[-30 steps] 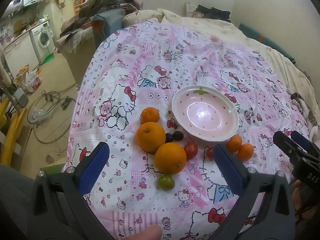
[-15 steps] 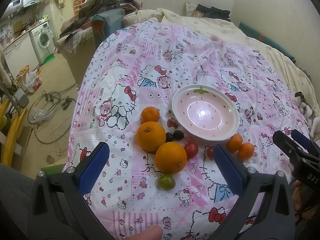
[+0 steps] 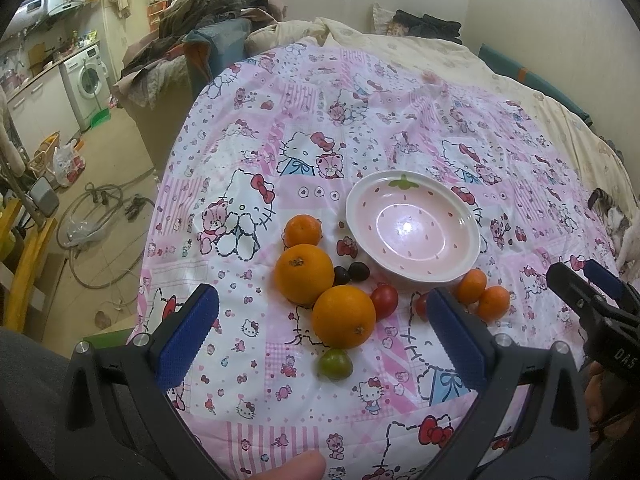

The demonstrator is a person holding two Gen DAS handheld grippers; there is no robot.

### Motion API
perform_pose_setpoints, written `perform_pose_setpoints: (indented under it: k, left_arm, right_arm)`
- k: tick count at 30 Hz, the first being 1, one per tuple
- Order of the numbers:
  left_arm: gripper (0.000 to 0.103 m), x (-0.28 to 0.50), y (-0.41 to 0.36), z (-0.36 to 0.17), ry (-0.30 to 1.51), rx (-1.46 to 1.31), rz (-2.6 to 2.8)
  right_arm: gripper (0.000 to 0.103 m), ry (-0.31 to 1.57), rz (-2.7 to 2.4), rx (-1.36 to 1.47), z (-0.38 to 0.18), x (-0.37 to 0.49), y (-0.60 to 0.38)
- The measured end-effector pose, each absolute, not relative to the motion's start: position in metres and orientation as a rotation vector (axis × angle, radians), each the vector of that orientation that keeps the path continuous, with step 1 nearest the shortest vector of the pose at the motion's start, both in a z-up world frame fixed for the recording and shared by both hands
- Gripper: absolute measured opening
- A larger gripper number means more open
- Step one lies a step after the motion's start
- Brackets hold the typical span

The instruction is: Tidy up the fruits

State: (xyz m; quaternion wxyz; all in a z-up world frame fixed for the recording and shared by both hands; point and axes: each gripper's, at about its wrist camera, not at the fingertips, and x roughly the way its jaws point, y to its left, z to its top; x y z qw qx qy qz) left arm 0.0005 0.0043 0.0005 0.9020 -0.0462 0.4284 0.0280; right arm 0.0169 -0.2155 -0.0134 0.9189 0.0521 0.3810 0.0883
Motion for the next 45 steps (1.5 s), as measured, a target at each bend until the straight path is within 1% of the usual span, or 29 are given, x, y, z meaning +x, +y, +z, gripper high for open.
perform_pose_setpoints:
  k: [35,45]
  left_arm:
    - [0.102,-0.0003,0.0065,0.0002,0.884,-0.089,0.06]
    - [0.102,0.0043,0.0051,-0.0067,0.922,-0.065,0.072]
  right_arm:
    - [0.103,0.78,0.182,0.108,-0.0134,0.0173,-0.2171]
    - [0.103,0.782,0.184,0.123,-0.0127,0.0172,-0.2182]
